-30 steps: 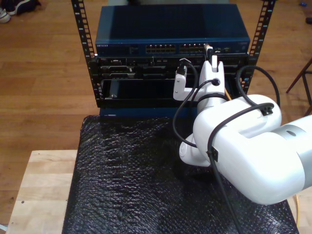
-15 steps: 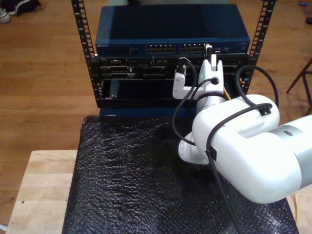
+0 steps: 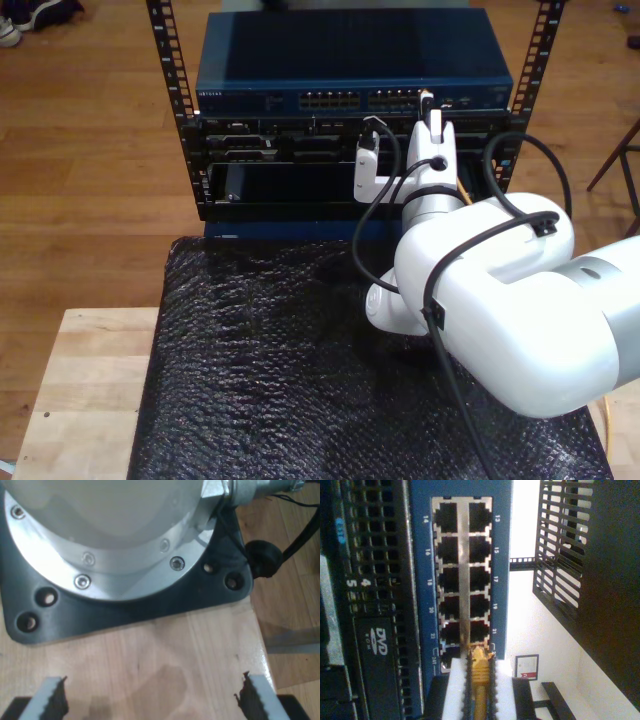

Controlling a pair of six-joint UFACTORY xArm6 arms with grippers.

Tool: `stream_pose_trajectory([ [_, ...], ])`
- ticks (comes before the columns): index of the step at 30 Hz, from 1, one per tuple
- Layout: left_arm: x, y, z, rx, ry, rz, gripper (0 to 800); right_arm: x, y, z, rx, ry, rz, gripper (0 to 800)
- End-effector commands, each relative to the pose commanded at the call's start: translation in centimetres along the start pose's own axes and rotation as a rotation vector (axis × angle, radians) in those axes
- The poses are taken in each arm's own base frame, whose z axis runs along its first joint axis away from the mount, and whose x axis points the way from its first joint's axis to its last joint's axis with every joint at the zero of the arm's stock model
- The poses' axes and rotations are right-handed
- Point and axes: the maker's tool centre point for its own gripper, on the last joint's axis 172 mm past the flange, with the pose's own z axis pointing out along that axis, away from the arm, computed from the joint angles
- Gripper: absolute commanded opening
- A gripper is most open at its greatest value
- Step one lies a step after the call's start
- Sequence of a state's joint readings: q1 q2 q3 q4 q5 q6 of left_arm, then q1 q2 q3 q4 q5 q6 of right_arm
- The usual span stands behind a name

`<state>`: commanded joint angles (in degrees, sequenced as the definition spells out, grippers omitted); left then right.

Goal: Grab the cable and plug it in

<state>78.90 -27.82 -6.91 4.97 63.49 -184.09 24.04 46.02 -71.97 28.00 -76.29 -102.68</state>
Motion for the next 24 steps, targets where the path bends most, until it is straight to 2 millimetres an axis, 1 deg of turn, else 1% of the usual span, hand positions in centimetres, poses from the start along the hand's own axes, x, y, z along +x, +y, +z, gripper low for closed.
stream_pose_trajectory([
  [15, 0.0, 0.0, 0.0, 0.0, 0.0, 0.0, 800, 0.0, 0.2, 0.3, -0.004, -0.001, 0.002, 2],
  [16, 0.0, 0.0, 0.0, 0.0, 0.0, 0.0, 800, 0.0, 0.1, 0.3, -0.001, 0.001, 0.003, 20],
  [18, 0.0, 0.0, 0.0, 0.0, 0.0, 0.0, 800, 0.0, 0.0, 0.3, 0.002, 0.0, 0.007, 90],
  [22, 0.0, 0.0, 0.0, 0.0, 0.0, 0.0, 800, -0.2, -0.6, 0.4, 0.02, 0.003, 0.01, 310],
  [24, 0.0, 0.0, 0.0, 0.001, 0.0, -0.001, 800, -0.2, -0.9, 0.5, 0.032, 0.007, 0.008, 366],
])
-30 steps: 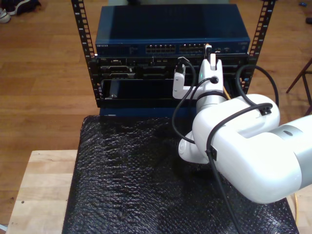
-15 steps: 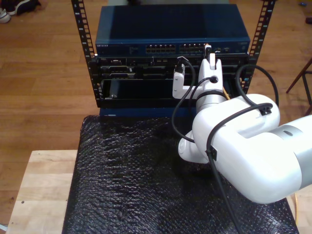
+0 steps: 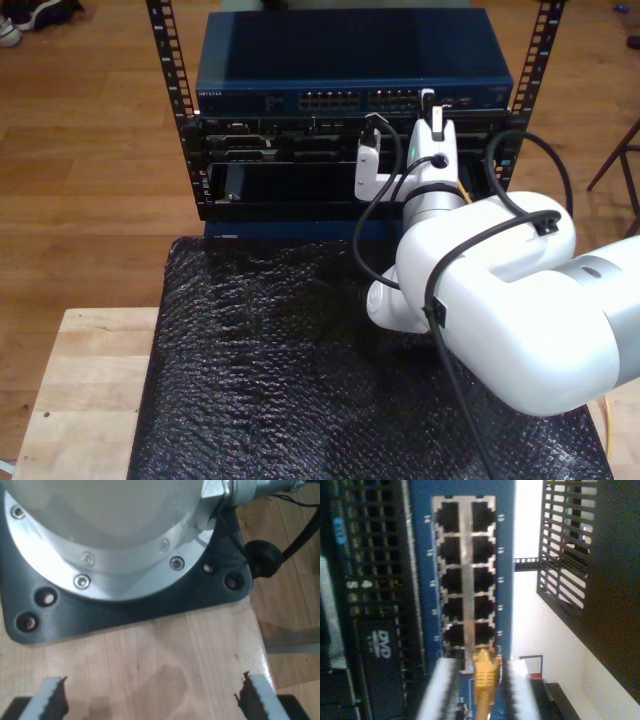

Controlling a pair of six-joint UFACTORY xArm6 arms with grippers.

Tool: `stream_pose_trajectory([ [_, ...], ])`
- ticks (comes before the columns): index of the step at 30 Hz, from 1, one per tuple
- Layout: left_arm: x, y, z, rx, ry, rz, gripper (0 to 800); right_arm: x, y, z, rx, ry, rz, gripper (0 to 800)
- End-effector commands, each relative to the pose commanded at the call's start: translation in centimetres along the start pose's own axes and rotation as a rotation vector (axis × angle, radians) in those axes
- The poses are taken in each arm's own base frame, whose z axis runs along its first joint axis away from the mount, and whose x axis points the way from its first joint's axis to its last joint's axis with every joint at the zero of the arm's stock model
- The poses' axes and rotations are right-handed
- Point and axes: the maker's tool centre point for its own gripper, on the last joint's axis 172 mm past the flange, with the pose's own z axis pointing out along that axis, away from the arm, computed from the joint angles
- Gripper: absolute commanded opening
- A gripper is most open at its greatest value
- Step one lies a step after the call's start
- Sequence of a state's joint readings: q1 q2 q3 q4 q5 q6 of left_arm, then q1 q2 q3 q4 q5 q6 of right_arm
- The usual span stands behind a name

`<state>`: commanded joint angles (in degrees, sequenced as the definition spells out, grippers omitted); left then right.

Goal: Grab the cable and plug it in

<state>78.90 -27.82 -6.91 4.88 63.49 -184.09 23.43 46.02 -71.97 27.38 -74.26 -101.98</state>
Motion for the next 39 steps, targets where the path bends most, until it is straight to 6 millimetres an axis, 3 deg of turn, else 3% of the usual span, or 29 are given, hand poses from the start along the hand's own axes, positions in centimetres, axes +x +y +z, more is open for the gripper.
stream_pose_trajectory([
  [3, 0.0, 0.0, 0.0, -0.001, 0.0, 0.001, 800, -0.2, -0.2, -0.2, 0.016, 0.002, -0.004, 415],
  [9, 0.0, 0.0, 0.0, -0.001, 0.0, 0.001, 800, -0.4, 2.1, -1.0, 0.027, 0.011, 0.003, 437],
  [13, 0.0, 0.0, 0.0, -0.001, 0.0, 0.001, 800, -0.5, 1.3, -1.9, 0.12, 0.031, 0.001, 534],
  [21, 0.0, 0.0, 0.0, -0.001, 0.0, 0.001, 800, -1.1, 0.3, -4.2, 0.305, 0.072, 0.007, 588],
  [29, 0.0, 0.0, 0.0, -0.001, 0.0, 0.001, 800, -1.3, -1.2, -7.8, 0.567, 0.142, 0.038, 611],
  [36, 0.0, 0.0, 0.0, -0.001, 0.0, 0.001, 800, -5.8, -0.3, -8.9, 0.75, 0.157, 0.046, 654],
  [39, 0.0, 0.0, 0.0, -0.001, 0.0, 0.001, 800, -7.8, -1.0, -10.0, 0.846, 0.193, -0.018, 745],
])
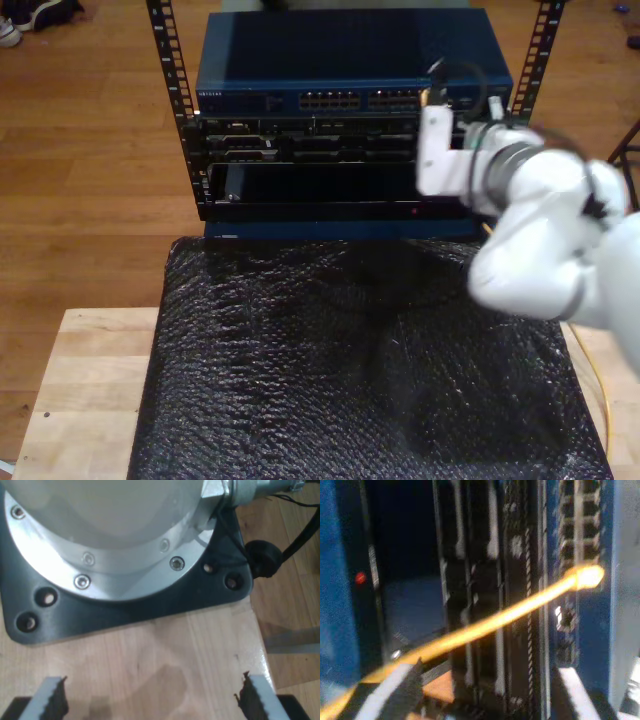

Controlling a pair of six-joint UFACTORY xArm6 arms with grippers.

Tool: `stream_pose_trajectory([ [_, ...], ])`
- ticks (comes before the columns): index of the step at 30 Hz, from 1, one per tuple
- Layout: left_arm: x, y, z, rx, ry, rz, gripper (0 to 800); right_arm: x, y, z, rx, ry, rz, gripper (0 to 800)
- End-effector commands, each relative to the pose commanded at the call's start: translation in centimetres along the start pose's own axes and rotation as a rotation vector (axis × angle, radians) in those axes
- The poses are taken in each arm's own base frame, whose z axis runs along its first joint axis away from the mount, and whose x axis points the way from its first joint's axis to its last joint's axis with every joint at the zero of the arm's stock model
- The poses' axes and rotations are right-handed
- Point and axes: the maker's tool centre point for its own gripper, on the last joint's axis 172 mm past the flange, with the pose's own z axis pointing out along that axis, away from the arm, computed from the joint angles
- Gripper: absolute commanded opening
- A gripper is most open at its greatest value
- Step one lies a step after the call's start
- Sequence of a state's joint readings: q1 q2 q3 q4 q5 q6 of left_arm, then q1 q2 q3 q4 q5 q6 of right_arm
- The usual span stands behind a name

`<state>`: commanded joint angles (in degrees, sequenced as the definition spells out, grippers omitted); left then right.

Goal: Grab the cable and plug it in

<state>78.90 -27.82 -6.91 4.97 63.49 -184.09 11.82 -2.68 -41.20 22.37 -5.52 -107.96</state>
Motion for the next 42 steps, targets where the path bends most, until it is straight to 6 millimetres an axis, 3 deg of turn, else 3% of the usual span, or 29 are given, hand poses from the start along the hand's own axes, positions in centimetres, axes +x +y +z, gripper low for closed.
stream_pose_trajectory([
  [4, 0.0, 0.0, 0.0, 0.0, 0.0, 0.0, 800, -4.8, -2.7, -1.3, 0.141, -0.008, -0.018, 797],
  [12, 0.0, 0.0, 0.0, 0.0, 0.0, 0.0, 800, -15.9, -7.3, -4.9, 0.296, -0.056, -0.089, 799],
  [16, 0.0, 0.0, 0.0, 0.0, 0.0, 0.0, 800, -21.4, -10.5, -8.7, 0.364, -0.076, -0.047, 799],
  [20, 0.0, 0.0, 0.0, 0.0, 0.0, 0.0, 800, -24.9, -14.6, -13.3, 0.423, -0.081, -0.003, 799],
  [24, 0.0, 0.0, 0.0, 0.0, 0.0, 0.0, 800, -26.6, -19.1, -18.0, 0.476, -0.083, 0.017, 799],
  [26, 0.0, 0.0, 0.0, 0.0, 0.0, 0.0, 800, -27.1, -22.3, -20.6, 0.535, -0.084, 0.01, 799],
  [32, 0.0, 0.0, 0.0, 0.0, 0.0, 0.0, 800, -26.4, -31.3, -26.9, 0.743, -0.094, 0.022, 799],
  [37, 0.0, 0.0, 0.0, 0.0, 0.0, 0.0, 800, -25.2, -36.0, -29.9, 0.869, -0.068, -0.004, 799],
  [42, 0.0, 0.0, 0.0, 0.0, 0.0, 0.0, 800, -24.1, -39.8, -31.5, 0.91, -0.024, -0.011, 799],
])
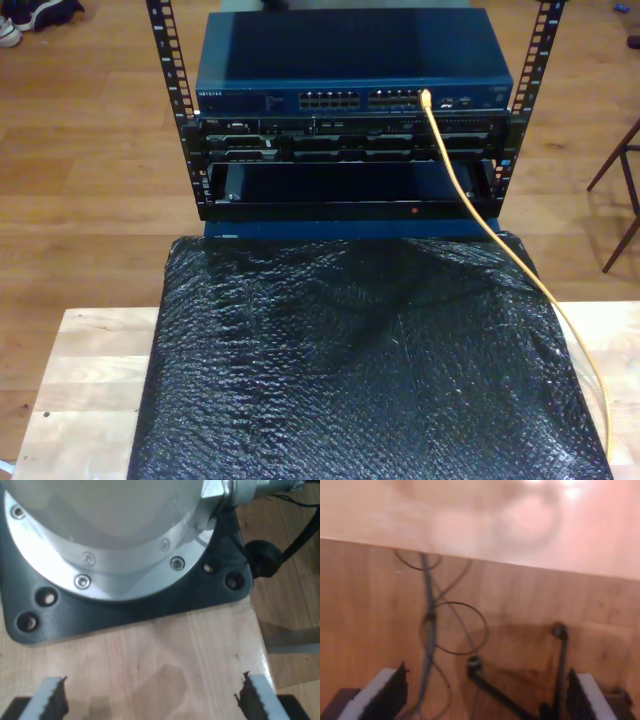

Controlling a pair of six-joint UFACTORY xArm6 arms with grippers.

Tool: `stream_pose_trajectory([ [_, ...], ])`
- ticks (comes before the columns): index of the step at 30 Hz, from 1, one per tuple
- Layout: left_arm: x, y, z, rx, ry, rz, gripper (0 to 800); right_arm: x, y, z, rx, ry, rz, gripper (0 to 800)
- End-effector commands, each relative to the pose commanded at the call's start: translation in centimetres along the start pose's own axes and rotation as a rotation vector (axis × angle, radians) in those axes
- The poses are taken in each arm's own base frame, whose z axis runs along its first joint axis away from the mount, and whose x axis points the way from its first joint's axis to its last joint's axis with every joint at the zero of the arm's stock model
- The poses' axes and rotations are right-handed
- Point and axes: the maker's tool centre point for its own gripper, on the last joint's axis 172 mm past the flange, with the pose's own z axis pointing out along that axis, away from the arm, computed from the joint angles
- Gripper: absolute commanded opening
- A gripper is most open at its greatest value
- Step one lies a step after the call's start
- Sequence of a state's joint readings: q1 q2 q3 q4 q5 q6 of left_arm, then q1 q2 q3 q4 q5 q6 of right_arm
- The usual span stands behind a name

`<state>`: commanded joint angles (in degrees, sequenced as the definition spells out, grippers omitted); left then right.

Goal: Grab the cable and plug it in

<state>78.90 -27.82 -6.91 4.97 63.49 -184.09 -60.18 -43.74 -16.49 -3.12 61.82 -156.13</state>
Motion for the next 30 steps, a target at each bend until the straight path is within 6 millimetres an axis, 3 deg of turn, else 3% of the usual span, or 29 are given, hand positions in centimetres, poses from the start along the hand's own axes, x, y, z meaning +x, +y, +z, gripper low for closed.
stream_pose_trajectory([
  [7, 0.0, 0.0, 0.0, 0.0, 0.0, 0.0, 800, 1.2, -3.8, 2.3, 0.009, 0.053, -0.03, 799],
  [14, 0.0, 0.0, 0.0, 0.0, 0.0, 0.0, 800, 1.6, -5.2, 3.1, 0.05, 0.064, -0.079, 799],
  [30, 0.0, 0.0, 0.0, 0.001, 0.0, -0.001, 800, 6.1, -9.9, 9.7, 0.046, 0.174, -0.007, 800],
])
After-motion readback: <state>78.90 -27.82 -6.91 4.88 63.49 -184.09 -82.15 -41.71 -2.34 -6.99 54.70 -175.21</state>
